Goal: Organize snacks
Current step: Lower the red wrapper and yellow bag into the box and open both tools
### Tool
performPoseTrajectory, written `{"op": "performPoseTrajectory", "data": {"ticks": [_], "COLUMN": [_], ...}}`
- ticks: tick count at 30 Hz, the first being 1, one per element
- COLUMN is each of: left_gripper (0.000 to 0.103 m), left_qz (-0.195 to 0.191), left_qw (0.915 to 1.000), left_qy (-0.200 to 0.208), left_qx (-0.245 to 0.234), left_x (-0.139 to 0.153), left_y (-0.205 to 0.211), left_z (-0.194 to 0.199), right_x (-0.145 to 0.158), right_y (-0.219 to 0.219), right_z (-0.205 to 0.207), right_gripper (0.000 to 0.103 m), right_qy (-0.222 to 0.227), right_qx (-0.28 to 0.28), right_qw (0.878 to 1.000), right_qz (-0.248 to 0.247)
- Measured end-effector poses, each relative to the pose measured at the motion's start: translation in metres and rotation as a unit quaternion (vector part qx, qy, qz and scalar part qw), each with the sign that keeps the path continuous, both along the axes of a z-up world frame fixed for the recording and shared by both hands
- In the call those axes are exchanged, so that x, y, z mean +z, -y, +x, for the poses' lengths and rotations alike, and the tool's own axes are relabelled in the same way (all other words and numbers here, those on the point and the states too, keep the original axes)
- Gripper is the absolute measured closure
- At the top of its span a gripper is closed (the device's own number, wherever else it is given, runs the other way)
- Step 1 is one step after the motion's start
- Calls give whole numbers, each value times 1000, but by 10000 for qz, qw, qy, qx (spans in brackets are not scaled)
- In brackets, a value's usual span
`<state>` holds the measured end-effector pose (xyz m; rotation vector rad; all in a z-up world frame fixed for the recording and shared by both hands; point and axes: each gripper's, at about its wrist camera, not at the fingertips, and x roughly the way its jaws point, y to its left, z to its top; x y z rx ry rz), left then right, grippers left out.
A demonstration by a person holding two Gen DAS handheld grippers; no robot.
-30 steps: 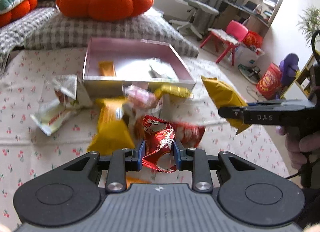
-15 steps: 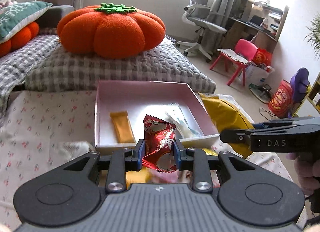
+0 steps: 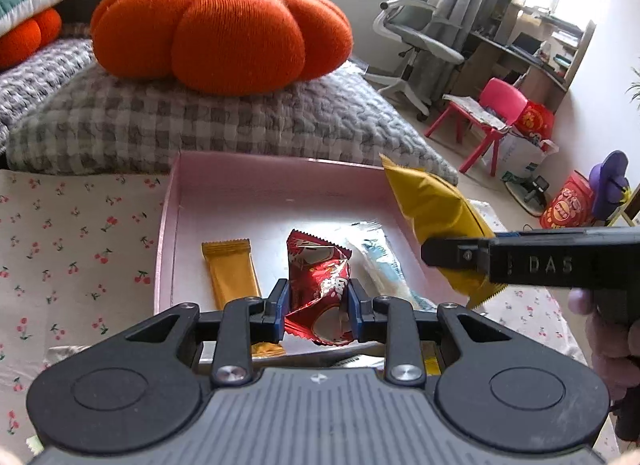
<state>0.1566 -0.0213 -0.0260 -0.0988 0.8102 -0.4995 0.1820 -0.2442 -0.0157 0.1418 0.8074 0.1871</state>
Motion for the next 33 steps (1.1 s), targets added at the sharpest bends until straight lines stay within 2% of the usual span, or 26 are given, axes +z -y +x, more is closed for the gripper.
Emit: {"op": "performPoseTrajectory", "data": {"ticks": [6,11,25,27,29,31,33], "left_gripper": [76,75,73,65,47,37,30], "left_qz": [-41,75,117,160,160,165,219], "left_qw": [9998,9997,9993,9995,9996,9997,9997], "left_qy": [-183,-252,-336,-267,-205,-133,-86], "left_qx": [-33,-23,104,100,90,84,65], "left_x": [-13,-23,-28,-25,-22,-18,-14], "left_y": [3,-1,-6,-5,-4,-3,-1], "left_z": [9,11,15,14,12,9,6], "right_x": [-14,-24,-41,-39,-37,-34,-30], "right_y": [0,-6,-18,-17,-14,-10,-7], "right_z": [22,34,48,47,45,41,38], "right_gripper": [63,63,61,59,46,31,30], "right_qy": [-128,-181,-250,-222,-219,-213,-200], "right_qx": [-60,1,-24,-57,-117,-170,-199], "right_qw": [9999,9998,9997,9997,9996,9994,9994], "right_qz": [-9,-87,-47,-5,105,192,206]}}
